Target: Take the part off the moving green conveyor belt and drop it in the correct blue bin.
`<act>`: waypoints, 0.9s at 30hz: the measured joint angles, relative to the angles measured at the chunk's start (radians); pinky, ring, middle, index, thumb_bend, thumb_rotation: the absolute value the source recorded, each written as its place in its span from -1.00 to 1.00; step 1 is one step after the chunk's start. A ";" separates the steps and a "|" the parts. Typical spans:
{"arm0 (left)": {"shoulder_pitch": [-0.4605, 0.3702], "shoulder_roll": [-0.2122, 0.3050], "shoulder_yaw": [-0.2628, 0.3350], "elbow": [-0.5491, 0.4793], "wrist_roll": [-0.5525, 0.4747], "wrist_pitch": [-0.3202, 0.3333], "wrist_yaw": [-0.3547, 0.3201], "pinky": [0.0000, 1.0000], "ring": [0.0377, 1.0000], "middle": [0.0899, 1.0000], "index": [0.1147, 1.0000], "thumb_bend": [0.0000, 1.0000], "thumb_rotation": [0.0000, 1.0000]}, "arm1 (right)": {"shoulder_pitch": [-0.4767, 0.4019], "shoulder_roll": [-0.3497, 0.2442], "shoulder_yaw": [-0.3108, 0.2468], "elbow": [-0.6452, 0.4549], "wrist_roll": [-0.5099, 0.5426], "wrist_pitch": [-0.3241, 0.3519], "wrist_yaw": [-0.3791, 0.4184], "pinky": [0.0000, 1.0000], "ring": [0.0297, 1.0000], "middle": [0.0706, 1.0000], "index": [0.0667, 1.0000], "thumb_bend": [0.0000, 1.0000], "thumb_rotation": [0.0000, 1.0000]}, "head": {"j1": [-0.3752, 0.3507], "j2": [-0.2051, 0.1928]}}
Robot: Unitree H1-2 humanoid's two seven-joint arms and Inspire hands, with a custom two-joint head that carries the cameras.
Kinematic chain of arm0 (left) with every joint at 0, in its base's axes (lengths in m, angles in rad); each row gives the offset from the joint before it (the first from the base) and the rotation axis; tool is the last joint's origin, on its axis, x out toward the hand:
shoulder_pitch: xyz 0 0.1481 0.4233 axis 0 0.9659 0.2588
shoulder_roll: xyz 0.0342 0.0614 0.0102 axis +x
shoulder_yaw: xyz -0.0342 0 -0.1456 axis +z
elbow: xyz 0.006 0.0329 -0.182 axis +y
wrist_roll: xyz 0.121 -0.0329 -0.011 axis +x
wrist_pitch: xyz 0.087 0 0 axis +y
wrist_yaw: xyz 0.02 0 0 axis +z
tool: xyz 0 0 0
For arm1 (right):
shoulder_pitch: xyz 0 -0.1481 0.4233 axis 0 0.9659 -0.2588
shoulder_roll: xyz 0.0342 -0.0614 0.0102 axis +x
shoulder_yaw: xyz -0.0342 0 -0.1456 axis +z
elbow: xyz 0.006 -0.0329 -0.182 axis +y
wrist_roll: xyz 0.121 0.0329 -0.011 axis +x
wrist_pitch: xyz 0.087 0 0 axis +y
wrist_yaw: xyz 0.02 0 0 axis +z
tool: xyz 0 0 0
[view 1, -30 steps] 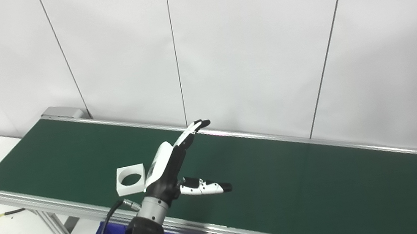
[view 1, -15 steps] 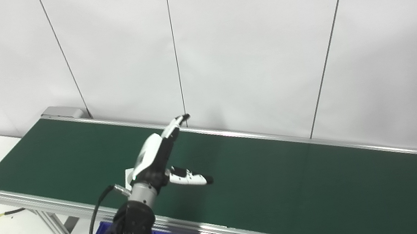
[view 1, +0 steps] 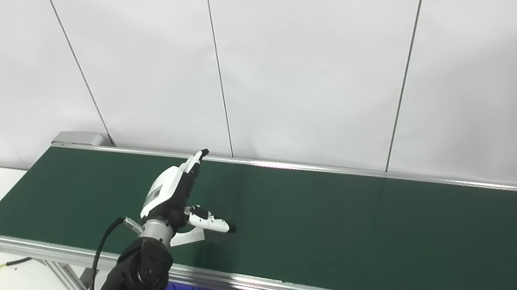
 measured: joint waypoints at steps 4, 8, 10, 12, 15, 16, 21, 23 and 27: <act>-0.006 0.017 -0.009 0.030 0.020 0.005 -0.007 1.00 1.00 1.00 1.00 0.79 -0.80 | 0.001 0.000 0.001 0.000 0.000 0.000 0.000 0.61 0.74 0.75 0.66 0.97 -0.28 | 0.000 0.000; -0.008 0.024 -0.014 0.063 0.024 0.010 -0.010 1.00 1.00 1.00 1.00 0.76 -0.91 | 0.001 0.000 0.001 0.000 0.000 0.000 0.000 0.61 0.74 0.75 0.66 0.98 -0.24 | 0.002 0.000; -0.009 0.025 -0.015 0.069 0.023 0.016 -0.011 1.00 1.00 1.00 1.00 0.75 -0.97 | 0.002 0.000 0.000 -0.001 -0.002 0.000 0.000 0.60 0.74 0.75 0.66 0.98 -0.25 | 0.002 0.000; -0.018 0.025 -0.022 0.089 0.023 0.019 -0.015 1.00 1.00 1.00 1.00 0.73 -0.99 | 0.002 0.000 0.000 -0.001 -0.002 0.000 0.000 0.59 0.73 0.75 0.66 0.99 -0.25 | 0.000 0.002; -0.029 0.025 -0.036 0.115 0.023 0.028 -0.022 1.00 1.00 1.00 1.00 0.72 -1.00 | 0.002 0.000 -0.001 -0.005 -0.001 0.000 0.000 0.60 0.73 0.75 0.66 1.00 -0.26 | -0.002 0.002; -0.033 0.024 -0.045 0.122 0.023 0.029 -0.023 1.00 1.00 1.00 1.00 0.72 -1.00 | 0.004 0.000 -0.001 -0.005 -0.001 0.000 0.000 0.59 0.73 0.75 0.66 0.99 -0.25 | -0.002 0.002; -0.050 0.023 -0.075 0.167 0.023 0.030 -0.024 1.00 1.00 1.00 1.00 0.71 -1.00 | 0.007 -0.001 -0.001 -0.006 -0.002 0.000 0.000 0.59 0.73 0.75 0.66 1.00 -0.22 | -0.003 0.002; -0.053 0.021 -0.083 0.183 0.023 0.030 -0.023 1.00 1.00 1.00 0.99 0.69 -1.00 | 0.008 -0.001 -0.002 -0.007 -0.002 0.000 0.000 0.58 0.74 0.75 0.66 1.00 -0.21 | -0.002 0.003; -0.056 0.002 -0.099 0.217 0.020 0.029 -0.020 1.00 1.00 1.00 0.96 0.63 -1.00 | 0.009 -0.001 -0.003 -0.007 -0.003 0.000 0.000 0.58 0.73 0.75 0.67 1.00 -0.19 | -0.005 0.003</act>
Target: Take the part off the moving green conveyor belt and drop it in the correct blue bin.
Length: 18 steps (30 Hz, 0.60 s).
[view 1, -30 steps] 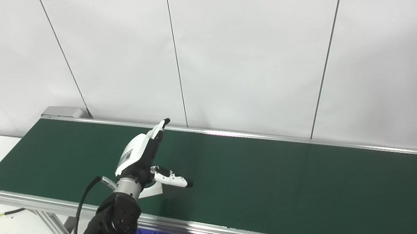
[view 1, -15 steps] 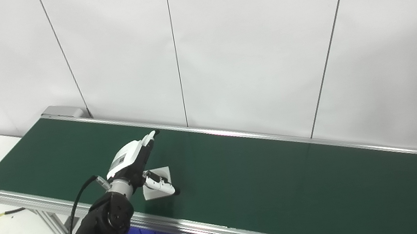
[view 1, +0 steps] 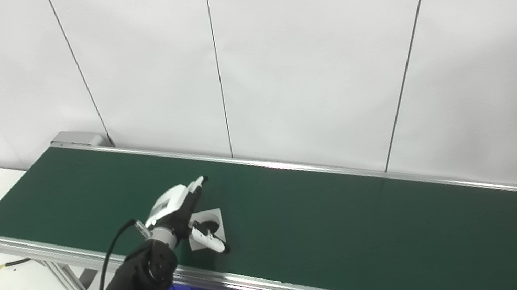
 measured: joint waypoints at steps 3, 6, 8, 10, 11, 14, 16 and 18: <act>-0.004 -0.014 -0.007 0.038 0.000 -0.014 0.022 0.94 0.96 0.98 0.89 0.54 -1.00 | 0.001 0.001 0.000 -0.001 -0.001 0.000 0.000 0.58 0.73 0.75 0.66 1.00 -0.20 | -0.003 0.002; -0.004 -0.030 -0.007 0.078 -0.003 -0.074 0.071 0.68 0.73 0.86 0.74 0.41 -1.00 | 0.004 0.001 -0.001 -0.001 0.001 0.000 -0.001 0.57 0.73 0.75 0.65 1.00 -0.20 | -0.003 0.002; -0.005 -0.039 -0.008 0.090 -0.002 -0.083 0.090 0.64 0.62 0.80 0.68 0.34 -1.00 | 0.004 0.002 -0.001 -0.001 0.001 0.000 -0.002 0.56 0.72 0.75 0.65 1.00 -0.20 | -0.003 0.000; -0.005 -0.045 -0.016 0.102 0.004 -0.099 0.118 0.58 0.54 0.75 0.63 0.27 -1.00 | 0.005 0.004 -0.001 -0.002 0.001 0.000 -0.006 0.56 0.73 0.76 0.66 1.00 -0.19 | -0.002 0.000; -0.006 -0.045 -0.019 0.105 0.011 -0.105 0.129 0.56 0.52 0.74 0.61 0.25 -1.00 | 0.006 0.005 -0.001 -0.002 0.001 0.000 -0.008 0.56 0.73 0.76 0.66 1.00 -0.18 | -0.002 0.000; -0.016 -0.045 -0.026 0.122 0.022 -0.110 0.151 0.36 0.35 0.57 0.45 0.13 -1.00 | 0.010 0.008 -0.002 -0.002 0.000 0.000 -0.009 0.58 0.73 0.76 0.67 0.99 -0.16 | -0.002 0.000; -0.017 -0.049 -0.025 0.125 0.023 -0.110 0.179 0.28 0.08 0.45 0.35 0.01 -1.00 | 0.013 0.009 -0.003 -0.002 0.001 0.000 -0.009 0.57 0.73 0.76 0.67 0.98 -0.17 | 0.002 0.002; -0.017 -0.060 -0.016 0.129 0.022 -0.111 0.203 0.18 -0.05 0.33 0.25 -0.05 -1.00 | 0.016 0.009 -0.003 -0.002 0.001 0.000 -0.009 0.56 0.72 0.75 0.66 0.99 -0.16 | 0.000 0.002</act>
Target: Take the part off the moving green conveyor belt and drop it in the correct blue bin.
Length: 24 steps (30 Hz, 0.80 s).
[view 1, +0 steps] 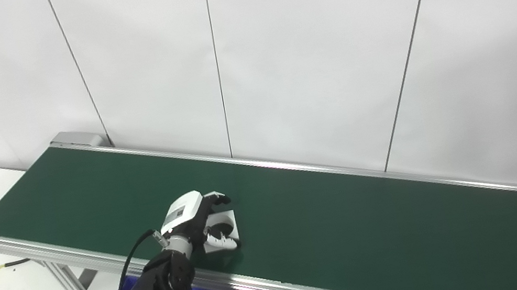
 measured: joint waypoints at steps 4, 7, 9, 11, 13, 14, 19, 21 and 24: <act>0.000 -0.023 0.016 0.002 -0.003 0.003 0.031 0.03 -0.14 -0.01 -0.10 -0.01 -1.00 | -0.003 0.001 0.001 0.000 -0.005 0.000 -0.010 0.56 0.72 0.74 0.65 1.00 -0.15 | 0.002 0.000; -0.001 -0.034 0.030 0.002 -0.002 0.027 0.038 -0.02 -0.11 -0.07 -0.18 -0.01 -1.00 | -0.004 0.000 0.002 0.000 -0.005 0.000 -0.018 0.57 0.73 0.75 0.65 1.00 -0.16 | 0.003 -0.002; -0.002 -0.036 0.034 -0.001 -0.002 0.051 0.038 -0.10 -0.09 -0.08 -0.21 -0.04 -1.00 | -0.004 0.000 0.003 0.000 -0.004 0.000 -0.019 0.58 0.73 0.75 0.65 0.99 -0.16 | 0.003 -0.002; -0.004 -0.036 0.031 -0.009 0.004 0.072 0.038 -0.13 -0.07 -0.06 -0.26 -0.05 -1.00 | -0.004 0.000 0.005 0.000 -0.005 0.000 -0.020 0.57 0.72 0.75 0.65 1.00 -0.14 | 0.003 0.000; -0.007 -0.035 0.028 -0.011 0.018 0.089 0.037 -0.16 -0.07 -0.05 -0.26 -0.05 -1.00 | -0.006 0.000 0.006 0.000 -0.005 0.000 -0.021 0.57 0.72 0.75 0.65 1.00 -0.15 | 0.003 0.000; -0.007 -0.035 0.030 -0.014 0.018 0.091 0.037 -0.16 -0.08 -0.04 -0.26 -0.05 -1.00 | -0.007 0.000 0.006 0.000 -0.004 0.000 -0.021 0.56 0.72 0.75 0.65 1.00 -0.13 | 0.003 0.000; 0.000 -0.044 0.076 -0.077 -0.015 0.090 0.039 -0.19 -0.10 -0.06 -0.24 -0.05 -1.00 | -0.008 0.000 0.007 0.000 -0.004 0.000 -0.021 0.57 0.72 0.74 0.66 1.00 -0.14 | -0.006 0.006; 0.008 -0.049 0.100 -0.108 -0.040 0.079 0.047 -0.24 -0.12 -0.06 -0.22 -0.05 -1.00 | -0.009 0.000 0.008 0.000 -0.005 0.000 -0.021 0.56 0.71 0.74 0.65 1.00 -0.13 | -0.012 0.009; 0.050 -0.074 0.140 -0.173 -0.085 0.041 0.080 -0.29 -0.14 -0.06 -0.20 -0.06 -1.00 | -0.004 0.001 0.005 -0.005 -0.009 0.000 -0.022 0.56 0.71 0.73 0.65 1.00 -0.11 | -0.021 0.017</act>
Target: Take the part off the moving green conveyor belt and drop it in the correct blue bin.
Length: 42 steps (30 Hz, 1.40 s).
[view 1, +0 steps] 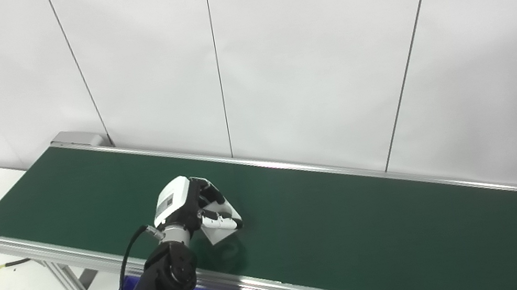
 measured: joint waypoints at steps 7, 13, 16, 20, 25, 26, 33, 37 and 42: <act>0.112 -0.077 0.034 -0.164 -0.072 -0.103 0.044 -0.27 -0.16 -0.09 -0.15 -0.05 -1.00 | 0.005 0.000 -0.002 -0.023 0.000 0.000 0.000 0.55 0.70 0.72 0.63 1.00 -0.12 | -0.034 0.021; 0.181 -0.099 0.036 -0.262 -0.121 -0.225 0.047 -0.26 -0.17 -0.08 -0.16 -0.06 -1.00 | 0.020 0.002 -0.011 -0.038 -0.003 0.000 -0.001 0.53 0.69 0.71 0.61 1.00 -0.10 | -0.083 0.057; 0.213 -0.114 0.035 -0.279 -0.168 -0.256 0.033 -0.23 -0.16 -0.08 -0.17 -0.05 -1.00 | 0.026 0.006 -0.015 -0.045 -0.006 0.000 -0.001 0.53 0.68 0.70 0.60 1.00 -0.11 | -0.107 0.098; 0.253 -0.114 0.024 -0.312 -0.202 -0.280 0.004 -0.27 -0.18 -0.08 -0.14 -0.06 -1.00 | 0.029 0.012 -0.018 -0.076 -0.002 0.000 0.002 0.56 0.70 0.72 0.62 1.00 -0.18 | -0.143 0.141; 0.271 -0.109 0.008 -0.298 -0.224 -0.355 -0.023 -0.28 -0.17 -0.08 -0.14 -0.06 -1.00 | 0.037 0.022 -0.027 -0.105 -0.002 0.000 0.007 0.57 0.70 0.71 0.62 1.00 -0.19 | -0.199 0.192; 0.273 -0.106 0.003 -0.288 -0.225 -0.362 -0.029 -0.27 -0.17 -0.08 -0.15 -0.06 -1.00 | 0.040 0.026 -0.031 -0.107 -0.004 0.000 0.007 0.57 0.70 0.71 0.62 1.00 -0.20 | -0.199 0.192; 0.316 -0.097 -0.003 -0.254 -0.274 -0.381 -0.094 -0.27 -0.17 -0.08 -0.15 -0.06 -1.00 | 0.073 0.054 -0.049 -0.153 -0.019 0.000 0.044 0.65 0.76 0.75 0.65 0.93 -0.26 | -0.282 0.258; 0.327 -0.095 -0.004 -0.258 -0.290 -0.384 -0.121 -0.27 -0.18 -0.08 -0.15 -0.06 -1.00 | 0.077 0.075 -0.062 -0.174 -0.031 0.000 0.052 0.64 0.75 0.75 0.66 0.91 -0.21 | -0.319 0.287; 0.342 -0.095 -0.012 -0.259 -0.311 -0.414 -0.153 -0.17 -0.12 -0.09 -0.19 -0.05 -1.00 | 0.077 0.097 -0.070 -0.183 -0.043 0.002 0.071 0.65 0.75 0.76 0.67 0.95 -0.16 | -0.340 0.328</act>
